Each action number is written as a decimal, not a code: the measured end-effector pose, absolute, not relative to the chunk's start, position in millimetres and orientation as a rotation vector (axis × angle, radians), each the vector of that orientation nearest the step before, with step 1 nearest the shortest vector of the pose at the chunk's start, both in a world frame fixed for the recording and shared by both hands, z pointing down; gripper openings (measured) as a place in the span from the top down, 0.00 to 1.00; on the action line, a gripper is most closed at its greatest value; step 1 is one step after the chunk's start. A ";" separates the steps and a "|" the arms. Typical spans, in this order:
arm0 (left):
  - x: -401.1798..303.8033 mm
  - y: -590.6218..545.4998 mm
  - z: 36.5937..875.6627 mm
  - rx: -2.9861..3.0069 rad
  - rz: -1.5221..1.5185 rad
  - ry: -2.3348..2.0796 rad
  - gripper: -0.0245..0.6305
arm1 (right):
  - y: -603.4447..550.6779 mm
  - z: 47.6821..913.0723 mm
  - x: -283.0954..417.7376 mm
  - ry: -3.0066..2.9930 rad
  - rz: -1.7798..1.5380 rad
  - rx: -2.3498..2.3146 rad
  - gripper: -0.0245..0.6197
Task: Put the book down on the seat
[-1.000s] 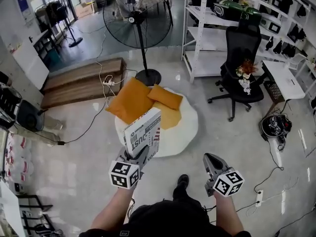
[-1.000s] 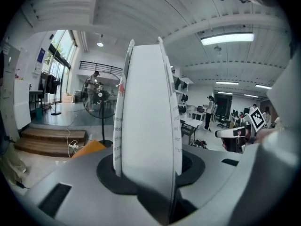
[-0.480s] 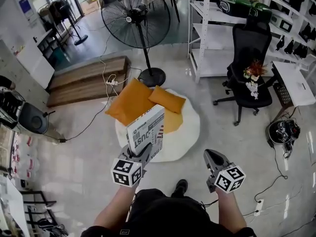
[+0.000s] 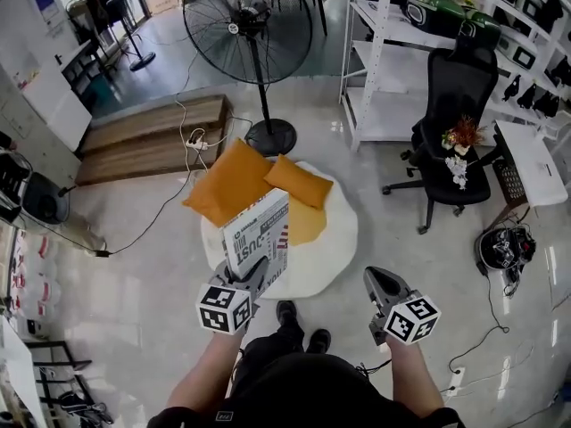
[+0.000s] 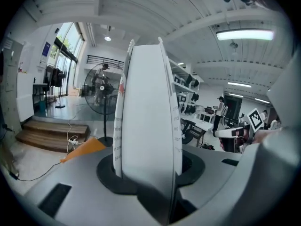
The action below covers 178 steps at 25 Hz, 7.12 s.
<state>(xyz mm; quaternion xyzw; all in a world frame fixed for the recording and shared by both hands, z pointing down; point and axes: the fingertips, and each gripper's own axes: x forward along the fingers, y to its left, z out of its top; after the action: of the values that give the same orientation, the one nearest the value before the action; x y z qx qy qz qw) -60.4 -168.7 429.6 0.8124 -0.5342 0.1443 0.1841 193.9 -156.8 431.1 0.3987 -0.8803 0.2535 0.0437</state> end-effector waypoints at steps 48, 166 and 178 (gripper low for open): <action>-46.1 -402.8 702.7 2.101 0.488 -1.234 0.72 | -393.0 641.6 103.3 -2.468 0.931 0.940 0.95; -82.3 -318.8 465.9 2.422 0.468 -1.420 0.96 | -298.7 425.6 108.8 -2.676 0.568 1.138 0.95; 41.8 -276.1 414.4 2.401 0.396 -1.567 0.96 | -262.5 365.4 258.6 -2.797 0.452 1.121 0.95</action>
<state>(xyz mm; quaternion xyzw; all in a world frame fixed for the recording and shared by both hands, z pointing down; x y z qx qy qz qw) 41.8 -276.1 414.4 0.8232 -0.5373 0.1358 0.1232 258.6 -262.5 365.4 0.3675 -0.9170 0.1480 0.0475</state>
